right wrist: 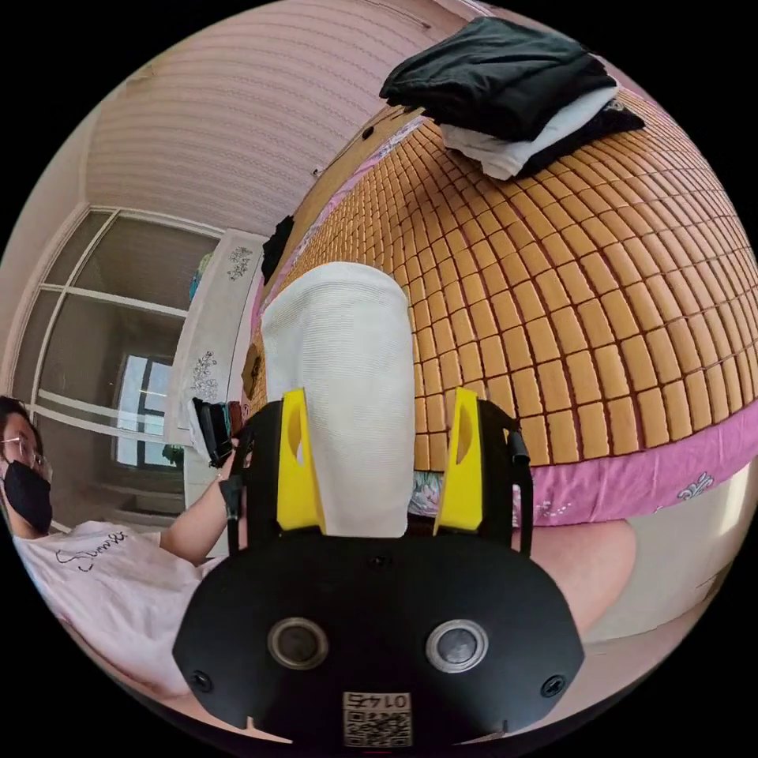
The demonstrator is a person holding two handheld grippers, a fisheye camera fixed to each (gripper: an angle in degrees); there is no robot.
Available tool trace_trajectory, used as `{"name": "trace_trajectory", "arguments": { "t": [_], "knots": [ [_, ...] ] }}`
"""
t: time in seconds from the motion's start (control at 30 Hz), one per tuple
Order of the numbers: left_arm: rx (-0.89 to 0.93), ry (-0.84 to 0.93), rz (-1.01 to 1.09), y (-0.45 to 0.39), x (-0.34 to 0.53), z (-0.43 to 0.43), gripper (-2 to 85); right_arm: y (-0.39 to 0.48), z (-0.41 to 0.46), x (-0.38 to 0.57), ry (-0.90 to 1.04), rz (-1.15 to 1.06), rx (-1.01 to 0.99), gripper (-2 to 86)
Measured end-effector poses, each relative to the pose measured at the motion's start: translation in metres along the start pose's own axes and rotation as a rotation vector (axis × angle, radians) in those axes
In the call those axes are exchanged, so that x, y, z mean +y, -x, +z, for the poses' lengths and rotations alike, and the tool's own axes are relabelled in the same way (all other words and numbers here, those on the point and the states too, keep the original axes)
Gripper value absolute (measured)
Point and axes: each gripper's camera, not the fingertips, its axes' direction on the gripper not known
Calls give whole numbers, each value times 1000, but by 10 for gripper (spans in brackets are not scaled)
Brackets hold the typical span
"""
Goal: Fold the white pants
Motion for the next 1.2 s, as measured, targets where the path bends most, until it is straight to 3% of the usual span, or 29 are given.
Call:
{"name": "trace_trajectory", "arguments": {
  "t": [0.1,0.23,0.4,0.53,0.73,0.87,1.03,1.2],
  "knots": [
    [84,26,-4,25,-5,14,223,-12,20,-3,41,65,-44,238],
    [264,96,-3,48,-9,32,177,-19,46,-6,107,94,-268,195],
    [289,44,-24,68,7,38,116,11,51,-10,173,19,-168,145],
    [252,-49,-40,71,31,24,102,111,48,-14,207,-297,-27,124],
    [281,-350,-131,88,96,-33,98,284,82,15,284,-858,142,116],
    [263,-667,-169,94,166,-96,99,384,111,47,305,-1206,76,117],
    [89,-905,-218,94,232,-173,100,479,167,62,380,-1440,-84,117],
    [-137,-1081,-269,99,246,-259,100,570,242,38,450,-1487,-238,116]
  ]
}}
